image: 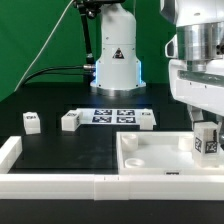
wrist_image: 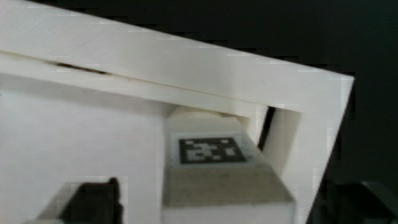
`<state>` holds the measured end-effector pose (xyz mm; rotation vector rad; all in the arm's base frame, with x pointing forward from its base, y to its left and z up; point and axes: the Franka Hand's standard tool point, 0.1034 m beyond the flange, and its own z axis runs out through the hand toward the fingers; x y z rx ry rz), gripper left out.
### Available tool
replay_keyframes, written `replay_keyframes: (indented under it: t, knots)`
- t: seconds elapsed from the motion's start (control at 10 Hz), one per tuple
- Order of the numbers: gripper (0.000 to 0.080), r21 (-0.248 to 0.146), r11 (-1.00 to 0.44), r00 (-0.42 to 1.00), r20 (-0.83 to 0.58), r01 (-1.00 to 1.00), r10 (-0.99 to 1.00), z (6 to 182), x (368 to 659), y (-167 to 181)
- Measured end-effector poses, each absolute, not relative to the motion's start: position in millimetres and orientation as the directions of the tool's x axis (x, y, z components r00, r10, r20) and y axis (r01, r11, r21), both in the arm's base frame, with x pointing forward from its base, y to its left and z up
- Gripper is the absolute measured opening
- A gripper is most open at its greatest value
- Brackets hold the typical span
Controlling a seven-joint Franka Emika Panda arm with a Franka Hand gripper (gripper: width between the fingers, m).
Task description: Assemble one leg
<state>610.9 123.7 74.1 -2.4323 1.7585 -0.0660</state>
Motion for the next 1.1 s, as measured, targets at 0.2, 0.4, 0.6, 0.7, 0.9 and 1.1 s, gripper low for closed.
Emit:
replay_keyframes:
  t: [0.2,0.4,0.6,0.7,0.9,1.1]
  knots:
    - [0.0645,-0.136,-0.581,0.588,-0.009,-0.802,-0.809,73.1,611.0,124.9]
    - [0.0648,-0.126,-0.775,0.779,0.023,-0.619,-0.626,72.5,613.0,124.7]
    - [0.0649,-0.107,-0.907,0.908,0.059,-0.407,-0.414,72.7,615.0,122.8]
    - [0.0649,-0.091,-0.953,0.953,0.066,-0.289,-0.296,73.1,615.8,123.3]
    - [0.0649,-0.057,-0.997,0.995,0.084,-0.057,-0.062,73.6,618.4,121.6]
    - [0.0649,-0.028,-0.991,0.988,0.095,0.129,0.125,73.2,618.7,119.5]
